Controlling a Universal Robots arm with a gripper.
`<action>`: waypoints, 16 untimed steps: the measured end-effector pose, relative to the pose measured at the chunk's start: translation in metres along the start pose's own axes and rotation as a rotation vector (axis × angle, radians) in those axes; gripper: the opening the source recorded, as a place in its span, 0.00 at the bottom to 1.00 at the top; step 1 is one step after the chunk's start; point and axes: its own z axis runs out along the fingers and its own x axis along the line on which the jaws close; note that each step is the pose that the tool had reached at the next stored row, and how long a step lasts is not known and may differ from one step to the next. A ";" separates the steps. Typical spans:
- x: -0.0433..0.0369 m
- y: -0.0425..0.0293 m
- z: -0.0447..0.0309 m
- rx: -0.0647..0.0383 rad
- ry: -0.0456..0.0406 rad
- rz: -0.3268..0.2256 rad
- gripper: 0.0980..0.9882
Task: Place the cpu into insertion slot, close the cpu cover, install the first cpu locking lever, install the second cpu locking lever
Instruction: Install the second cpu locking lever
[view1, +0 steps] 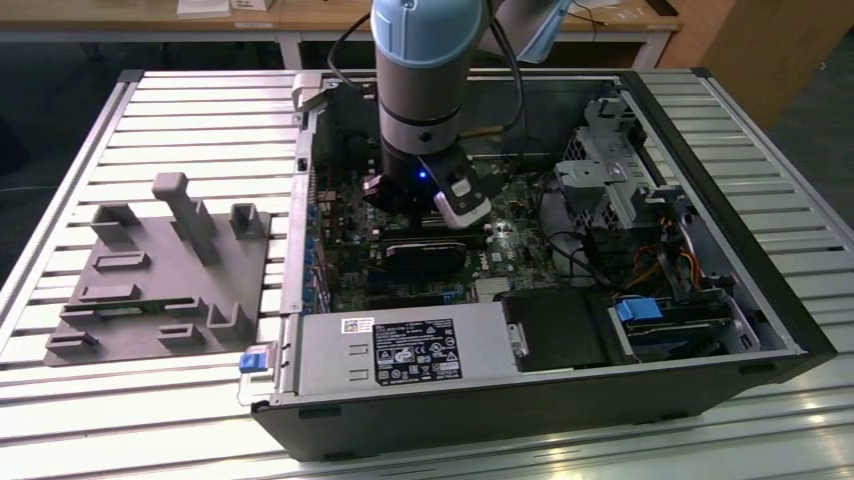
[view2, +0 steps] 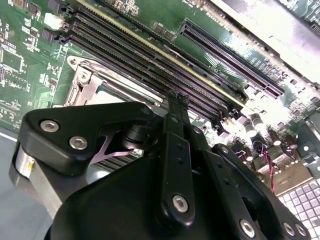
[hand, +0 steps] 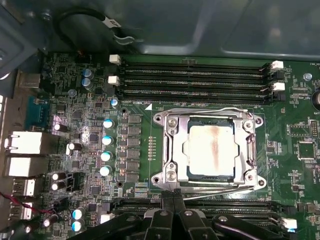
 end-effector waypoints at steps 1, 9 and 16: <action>0.0002 -0.0008 0.0000 -0.004 -0.0001 0.000 0.03; 0.0025 -0.0046 0.0020 -0.035 -0.0004 0.001 0.03; 0.0033 -0.0053 0.0058 -0.045 -0.0005 0.001 0.03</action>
